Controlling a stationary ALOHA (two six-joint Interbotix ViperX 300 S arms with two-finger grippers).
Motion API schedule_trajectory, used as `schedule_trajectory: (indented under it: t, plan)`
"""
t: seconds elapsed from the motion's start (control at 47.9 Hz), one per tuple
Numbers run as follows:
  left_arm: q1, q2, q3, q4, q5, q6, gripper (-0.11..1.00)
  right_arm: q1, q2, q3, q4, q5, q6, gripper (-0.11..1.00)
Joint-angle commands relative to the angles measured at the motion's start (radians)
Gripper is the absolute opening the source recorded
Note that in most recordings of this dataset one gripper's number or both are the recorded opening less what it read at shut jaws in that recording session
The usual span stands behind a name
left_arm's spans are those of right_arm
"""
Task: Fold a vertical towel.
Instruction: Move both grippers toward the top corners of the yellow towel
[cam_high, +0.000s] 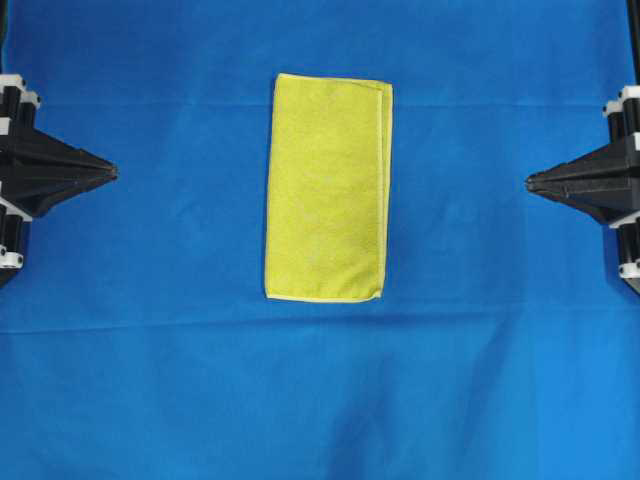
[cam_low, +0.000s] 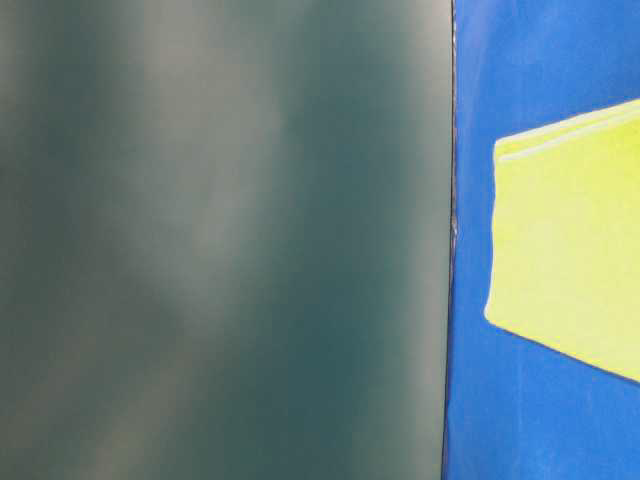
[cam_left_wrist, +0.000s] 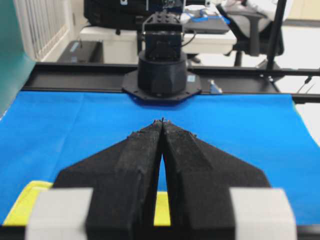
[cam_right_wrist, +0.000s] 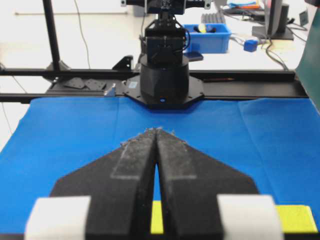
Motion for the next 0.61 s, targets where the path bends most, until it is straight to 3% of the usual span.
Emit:
schedule_trajectory:
  t: [0.0, 0.355, 0.585]
  plan:
    - [0.012, 0.041, -0.025, -0.025, -0.009, -0.008, 0.00, -0.029, 0.017, -0.031, 0.008, -0.002, 0.002, 0.00]
    - [0.169, 0.302, -0.058, -0.029, -0.069, -0.041, 0.00, -0.295, 0.270, -0.107, 0.028, 0.112, 0.048, 0.00]
    - [0.255, 0.537, -0.140, -0.029, -0.080, -0.048, 0.01, -0.391, 0.506, -0.187, 0.018, 0.118, 0.044, 0.01]
